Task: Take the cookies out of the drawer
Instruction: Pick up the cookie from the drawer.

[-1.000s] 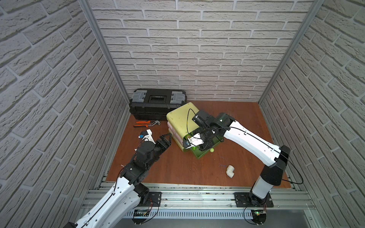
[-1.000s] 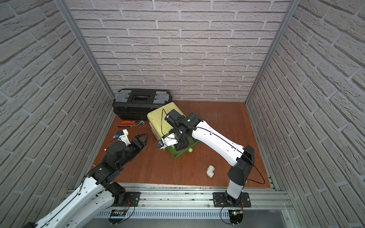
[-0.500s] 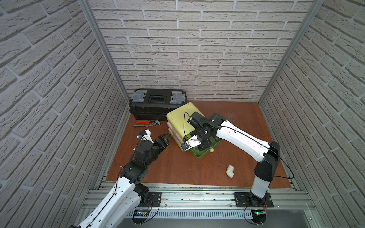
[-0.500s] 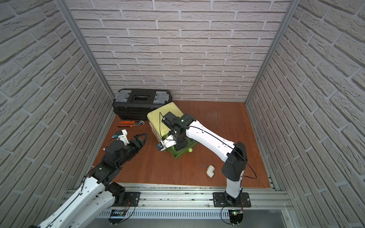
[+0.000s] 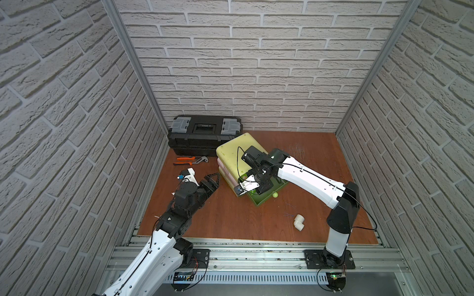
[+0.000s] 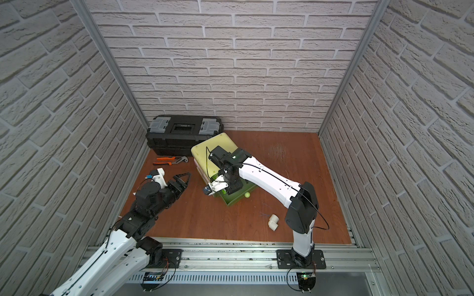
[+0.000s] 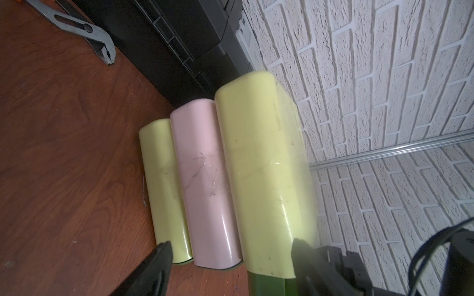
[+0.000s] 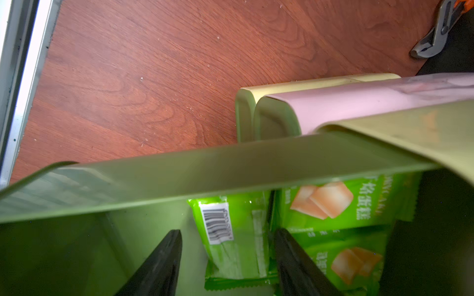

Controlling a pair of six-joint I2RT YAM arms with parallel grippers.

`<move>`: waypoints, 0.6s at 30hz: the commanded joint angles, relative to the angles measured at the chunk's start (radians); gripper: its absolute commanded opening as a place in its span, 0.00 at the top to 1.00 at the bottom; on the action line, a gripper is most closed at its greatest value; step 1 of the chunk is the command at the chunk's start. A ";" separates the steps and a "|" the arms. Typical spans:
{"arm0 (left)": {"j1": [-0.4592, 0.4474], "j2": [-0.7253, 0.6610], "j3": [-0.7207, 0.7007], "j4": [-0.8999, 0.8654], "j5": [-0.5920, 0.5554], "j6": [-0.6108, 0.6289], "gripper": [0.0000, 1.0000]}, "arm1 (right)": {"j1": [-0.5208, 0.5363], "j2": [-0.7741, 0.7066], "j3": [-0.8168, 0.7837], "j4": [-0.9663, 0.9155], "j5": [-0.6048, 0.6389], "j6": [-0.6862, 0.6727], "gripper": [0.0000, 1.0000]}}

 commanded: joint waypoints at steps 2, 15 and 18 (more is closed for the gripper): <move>0.008 -0.003 -0.012 0.043 0.016 0.010 0.22 | -0.004 0.003 -0.019 0.007 0.002 -0.012 0.40; 0.013 -0.003 -0.003 0.031 0.017 0.009 0.23 | -0.004 0.001 -0.055 0.050 0.014 -0.014 0.45; 0.013 -0.004 -0.002 0.029 0.016 0.008 0.23 | -0.004 0.004 -0.062 0.067 0.021 -0.013 0.49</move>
